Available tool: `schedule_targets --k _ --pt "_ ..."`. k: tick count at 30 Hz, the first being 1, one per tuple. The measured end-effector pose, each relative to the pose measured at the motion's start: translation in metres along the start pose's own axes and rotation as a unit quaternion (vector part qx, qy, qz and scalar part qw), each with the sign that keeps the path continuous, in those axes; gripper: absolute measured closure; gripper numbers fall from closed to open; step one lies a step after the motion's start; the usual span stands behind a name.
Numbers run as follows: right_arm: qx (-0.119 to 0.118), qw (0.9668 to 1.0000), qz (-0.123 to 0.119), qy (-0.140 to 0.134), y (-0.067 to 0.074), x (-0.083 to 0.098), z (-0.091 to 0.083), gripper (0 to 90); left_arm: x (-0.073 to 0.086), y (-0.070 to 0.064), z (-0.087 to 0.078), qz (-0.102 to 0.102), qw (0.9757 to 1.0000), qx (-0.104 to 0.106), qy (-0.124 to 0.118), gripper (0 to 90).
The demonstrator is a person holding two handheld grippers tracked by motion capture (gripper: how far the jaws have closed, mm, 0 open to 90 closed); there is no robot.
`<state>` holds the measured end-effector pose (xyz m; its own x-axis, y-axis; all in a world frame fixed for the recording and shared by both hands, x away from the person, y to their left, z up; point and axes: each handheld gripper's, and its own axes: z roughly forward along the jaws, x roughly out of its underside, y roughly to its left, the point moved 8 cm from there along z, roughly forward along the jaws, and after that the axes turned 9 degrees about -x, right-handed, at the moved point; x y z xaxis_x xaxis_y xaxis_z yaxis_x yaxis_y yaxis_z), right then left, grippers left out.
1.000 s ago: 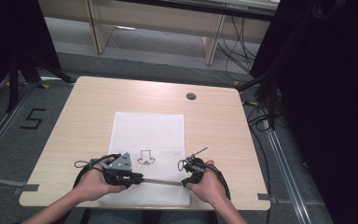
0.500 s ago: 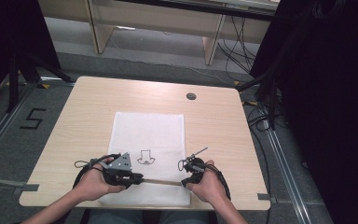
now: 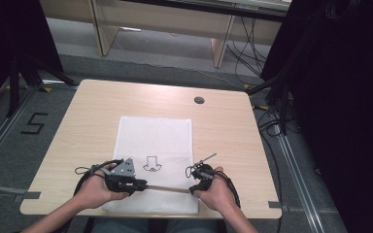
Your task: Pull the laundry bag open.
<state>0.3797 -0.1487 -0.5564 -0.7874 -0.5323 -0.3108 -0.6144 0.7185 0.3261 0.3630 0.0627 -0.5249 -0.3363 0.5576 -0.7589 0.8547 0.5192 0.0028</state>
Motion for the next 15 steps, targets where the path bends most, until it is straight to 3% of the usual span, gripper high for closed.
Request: schedule_targets --k 1,3,7,10,15 --pt "0.001 1.0000 0.006 0.001 0.0006 0.0005 -0.0004 90.0 0.0014 0.0031 -0.0018 0.002 1.0000 0.001 0.001 81.7" --pt "-0.001 1.0000 -0.003 0.001 -0.0005 -0.0003 0.0000 90.0 0.0020 0.0040 -0.0033 -0.010 0.9999 0.000 -0.003 81.7" --pt "0.000 1.0000 0.000 0.002 -0.0001 -0.0002 0.0000 90.0 0.0026 0.0040 -0.0036 0.008 1.0000 -0.002 -0.003 81.7" --pt "-0.002 1.0000 0.001 0.001 0.0002 0.0001 0.0000 90.0 0.0034 0.0030 -0.0037 -0.008 1.0000 0.001 -0.003 81.7" --pt "0.000 1.0000 0.007 0.000 0.0004 0.0002 -0.0003 90.0 0.0046 0.0044 -0.0049 -0.005 1.0000 0.004 -0.002 81.7"
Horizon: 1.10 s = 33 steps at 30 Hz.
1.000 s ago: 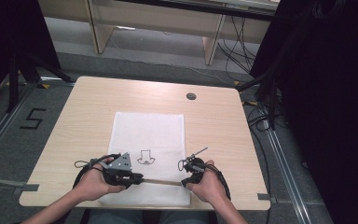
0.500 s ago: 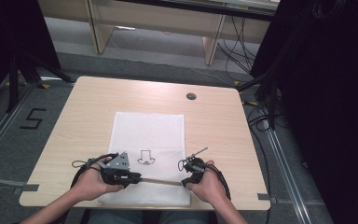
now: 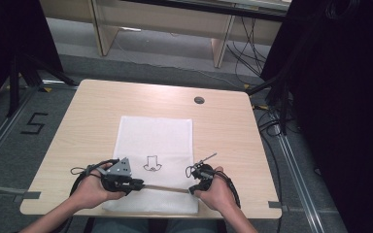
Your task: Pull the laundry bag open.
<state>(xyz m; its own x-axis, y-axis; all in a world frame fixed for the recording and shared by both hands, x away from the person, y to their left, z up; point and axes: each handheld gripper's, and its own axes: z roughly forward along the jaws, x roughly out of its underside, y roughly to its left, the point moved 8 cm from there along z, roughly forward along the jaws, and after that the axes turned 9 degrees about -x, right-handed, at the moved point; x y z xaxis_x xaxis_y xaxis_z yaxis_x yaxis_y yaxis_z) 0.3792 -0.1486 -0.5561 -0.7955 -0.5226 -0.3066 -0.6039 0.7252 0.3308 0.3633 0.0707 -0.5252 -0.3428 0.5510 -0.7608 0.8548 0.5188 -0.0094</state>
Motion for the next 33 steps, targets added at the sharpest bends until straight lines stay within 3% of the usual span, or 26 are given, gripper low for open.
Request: schedule_targets --k 7,8,21,24,26,29,30,31,33 --pt "-0.002 1.0000 0.000 -0.001 0.0004 -0.0002 -0.0001 90.0 0.0014 0.0026 -0.0024 -0.003 1.0000 -0.008 0.004 81.7" --pt "0.000 1.0000 -0.003 -0.001 -0.0003 -0.0002 0.0002 90.0 0.0017 0.0022 -0.0022 -0.012 0.9999 -0.004 0.001 81.7" --pt "-0.004 1.0000 0.001 -0.001 0.0005 -0.0002 -0.0002 90.0 0.0029 0.0015 -0.0033 -0.013 0.9999 -0.001 0.003 81.7" --pt "-0.004 1.0000 0.002 -0.006 0.0004 -0.0005 0.0005 90.0 0.0033 0.0027 -0.0036 -0.005 1.0000 -0.004 0.004 81.7" --pt "-0.003 1.0000 0.002 -0.006 0.0003 -0.0005 0.0005 90.0 0.0029 0.0025 -0.0042 -0.016 0.9999 0.002 0.001 81.7" --pt "-0.005 1.0000 0.001 -0.003 0.0007 -0.0004 0.0002 90.0 0.0041 0.0048 -0.0056 0.006 0.9999 -0.005 0.007 81.7" --pt "-0.004 1.0000 0.000 -0.001 0.0005 -0.0002 -0.0002 90.0 0.0038 0.0024 -0.0051 -0.016 0.9999 0.000 0.002 81.7" --pt "-0.003 1.0000 -0.001 -0.001 0.0003 -0.0003 -0.0001 90.0 0.0045 0.0039 -0.0058 -0.008 1.0000 -0.001 0.003 81.7" --pt "-0.003 1.0000 0.000 0.000 0.0004 -0.0002 -0.0001 90.0 0.0052 0.0053 -0.0067 -0.016 0.9999 -0.001 0.000 81.7"
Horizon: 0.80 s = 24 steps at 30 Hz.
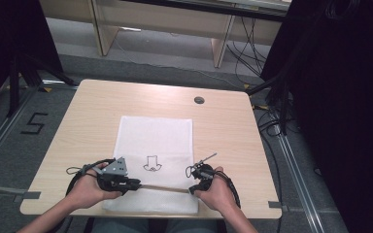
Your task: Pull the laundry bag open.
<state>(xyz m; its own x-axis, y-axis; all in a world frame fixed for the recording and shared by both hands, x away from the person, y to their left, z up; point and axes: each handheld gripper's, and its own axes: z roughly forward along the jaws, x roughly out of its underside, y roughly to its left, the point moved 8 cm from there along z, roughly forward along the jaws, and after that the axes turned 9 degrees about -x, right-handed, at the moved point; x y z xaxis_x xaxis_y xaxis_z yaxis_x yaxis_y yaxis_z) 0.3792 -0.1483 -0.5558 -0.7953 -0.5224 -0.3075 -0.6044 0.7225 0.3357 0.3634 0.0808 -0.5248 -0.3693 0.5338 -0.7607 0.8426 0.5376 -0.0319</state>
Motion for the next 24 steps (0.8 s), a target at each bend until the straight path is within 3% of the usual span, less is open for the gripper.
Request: schedule_targets --k 1,2,3,4,7,10,12,15,19,20,23,24 --pt "0.000 1.0000 0.000 0.000 0.0000 0.0000 0.0000 90.0 0.0006 0.0008 -0.0009 -0.004 1.0000 -0.002 0.001 81.6" --pt "-0.002 1.0000 0.001 0.000 0.0001 0.0000 0.0000 90.0 0.0005 0.0026 -0.0018 0.006 1.0000 -0.004 -0.001 81.7" --pt "-0.002 1.0000 0.002 0.000 0.0002 0.0000 0.0000 90.0 0.0023 0.0040 -0.0027 0.003 0.9999 -0.010 0.006 81.7" --pt "-0.001 1.0000 0.001 0.000 -0.0001 0.0001 -0.0001 90.0 0.0015 0.0017 -0.0021 -0.009 1.0000 -0.002 -0.001 81.7" --pt "0.000 1.0000 -0.001 0.000 -0.0003 0.0000 0.0001 90.0 0.0021 0.0025 -0.0021 0.010 0.9999 -0.004 0.002 81.6" --pt "-0.003 1.0000 0.002 -0.005 0.0002 -0.0004 0.0008 90.0 0.0031 0.0028 -0.0024 0.001 1.0000 -0.003 0.005 81.7" --pt "-0.001 1.0000 0.003 -0.005 -0.0001 -0.0004 0.0006 90.0 0.0030 0.0036 -0.0028 0.010 0.9999 -0.005 0.005 81.7" --pt "-0.001 1.0000 0.003 -0.005 -0.0002 -0.0003 0.0006 90.0 0.0030 0.0023 -0.0028 -0.004 1.0000 -0.005 0.002 81.7" --pt "-0.002 1.0000 0.003 -0.006 -0.0002 -0.0004 0.0008 90.0 0.0051 0.0042 -0.0044 0.005 1.0000 -0.005 0.003 81.7" --pt "-0.002 1.0000 0.002 -0.005 -0.0002 -0.0003 0.0006 90.0 0.0056 0.0030 -0.0047 -0.008 1.0000 -0.001 0.003 81.6" --pt "-0.001 1.0000 0.003 -0.005 0.0000 -0.0003 0.0006 90.0 0.0062 0.0052 -0.0057 0.002 1.0000 -0.007 0.003 81.7" --pt "-0.001 1.0000 0.003 -0.005 0.0000 -0.0003 0.0006 90.0 0.0065 0.0043 -0.0063 -0.009 0.9999 -0.007 0.004 81.7"
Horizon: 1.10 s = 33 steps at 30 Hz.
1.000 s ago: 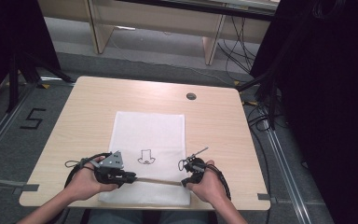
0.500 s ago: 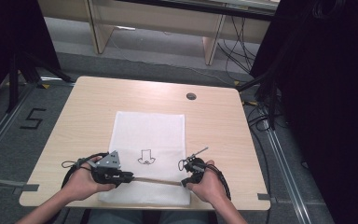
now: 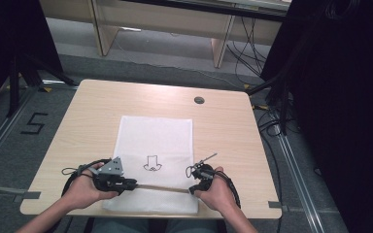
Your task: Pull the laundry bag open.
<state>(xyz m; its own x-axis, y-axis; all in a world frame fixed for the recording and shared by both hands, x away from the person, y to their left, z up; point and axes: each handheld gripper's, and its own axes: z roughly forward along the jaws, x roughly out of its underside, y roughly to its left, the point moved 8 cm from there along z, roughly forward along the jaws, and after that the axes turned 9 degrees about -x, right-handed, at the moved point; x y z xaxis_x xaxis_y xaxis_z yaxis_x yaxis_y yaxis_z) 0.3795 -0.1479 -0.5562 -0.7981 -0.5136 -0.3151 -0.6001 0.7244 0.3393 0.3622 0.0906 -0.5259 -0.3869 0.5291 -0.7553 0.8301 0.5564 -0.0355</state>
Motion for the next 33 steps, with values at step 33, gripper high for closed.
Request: schedule_targets --k 33 --pt "-0.002 1.0000 -0.004 0.002 0.0000 0.0001 -0.0008 90.0 0.0067 0.0065 -0.0068 -0.004 1.0000 -0.004 -0.001 81.7"
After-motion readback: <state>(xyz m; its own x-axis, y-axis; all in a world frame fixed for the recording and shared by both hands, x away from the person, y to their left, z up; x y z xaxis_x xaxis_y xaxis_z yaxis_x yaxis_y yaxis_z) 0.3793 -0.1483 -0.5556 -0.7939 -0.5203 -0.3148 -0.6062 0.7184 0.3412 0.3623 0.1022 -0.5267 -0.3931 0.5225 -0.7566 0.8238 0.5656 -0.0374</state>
